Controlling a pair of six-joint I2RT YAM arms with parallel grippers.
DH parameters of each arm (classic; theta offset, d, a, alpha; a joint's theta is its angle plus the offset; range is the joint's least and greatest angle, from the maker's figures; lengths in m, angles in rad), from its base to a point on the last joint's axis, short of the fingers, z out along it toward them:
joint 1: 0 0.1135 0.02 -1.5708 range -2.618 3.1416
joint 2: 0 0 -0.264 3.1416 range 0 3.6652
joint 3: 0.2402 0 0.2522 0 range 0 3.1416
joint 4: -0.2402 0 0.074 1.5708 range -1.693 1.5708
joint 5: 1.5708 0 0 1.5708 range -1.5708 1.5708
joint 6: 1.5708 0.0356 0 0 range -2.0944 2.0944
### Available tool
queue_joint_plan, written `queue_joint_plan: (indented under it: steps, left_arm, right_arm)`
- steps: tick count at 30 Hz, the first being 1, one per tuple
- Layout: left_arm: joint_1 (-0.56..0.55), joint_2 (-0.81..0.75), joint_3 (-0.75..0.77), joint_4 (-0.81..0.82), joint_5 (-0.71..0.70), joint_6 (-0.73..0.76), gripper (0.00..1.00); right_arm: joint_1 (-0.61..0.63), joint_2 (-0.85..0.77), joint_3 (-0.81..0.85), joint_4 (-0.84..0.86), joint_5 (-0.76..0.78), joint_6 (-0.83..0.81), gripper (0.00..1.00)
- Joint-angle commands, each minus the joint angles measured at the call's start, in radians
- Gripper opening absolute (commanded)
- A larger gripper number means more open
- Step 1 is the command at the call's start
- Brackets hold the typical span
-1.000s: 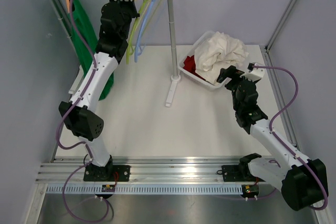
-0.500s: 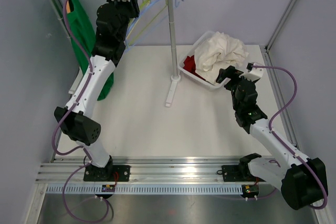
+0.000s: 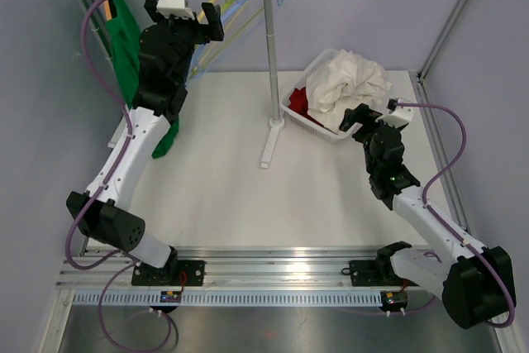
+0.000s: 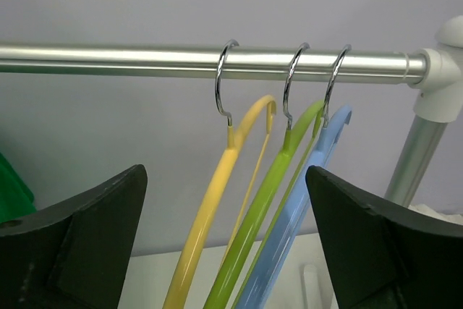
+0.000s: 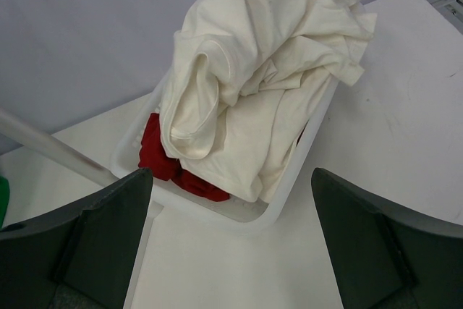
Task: Remove the t-shirt from the hanger
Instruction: Hang the hanger back to the clothesline with the left arm
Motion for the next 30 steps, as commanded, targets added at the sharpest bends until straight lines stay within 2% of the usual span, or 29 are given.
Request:
queue_joint_plan:
  steps: [1, 6, 9, 12, 19, 22, 26, 30]
  left_arm:
    - [-0.004, -0.084, -0.034, 0.100, -0.001, 0.002, 0.98]
    - [-0.005, -0.197, -0.126, 0.152, -0.010, -0.028, 0.99]
    - [-0.004, -0.289, -0.238, 0.254, -0.064, -0.058, 0.99]
    - [-0.004, -0.328, -0.254, 0.269, -0.122, -0.050, 0.99]
    - [0.016, -0.369, -0.287, 0.338, -0.367, 0.042, 0.99]
    - [0.085, -0.374, -0.312, 0.326, -0.362, 0.022, 0.99]
    - [0.237, -0.362, -0.286, 0.208, -0.253, -0.154, 0.99]
    - [0.314, -0.330, -0.240, 0.144, -0.197, -0.170, 0.99]
  right_arm:
    - [0.003, 0.013, 0.026, 0.034, -0.007, -0.016, 1.00]
    - [0.003, 0.020, 0.032, 0.030, -0.016, -0.011, 1.00]
    - [0.003, 0.028, 0.037, 0.030, -0.021, -0.011, 1.00]
    - [0.003, 0.032, 0.040, 0.028, -0.024, -0.010, 1.00]
    - [0.003, 0.037, 0.040, 0.030, 0.004, -0.004, 0.99]
    - [0.003, 0.036, 0.040, 0.027, 0.001, -0.004, 0.99]
    - [0.004, 0.031, 0.037, 0.027, -0.012, -0.004, 1.00]
    - [0.003, 0.025, 0.038, 0.027, -0.016, -0.005, 1.00]
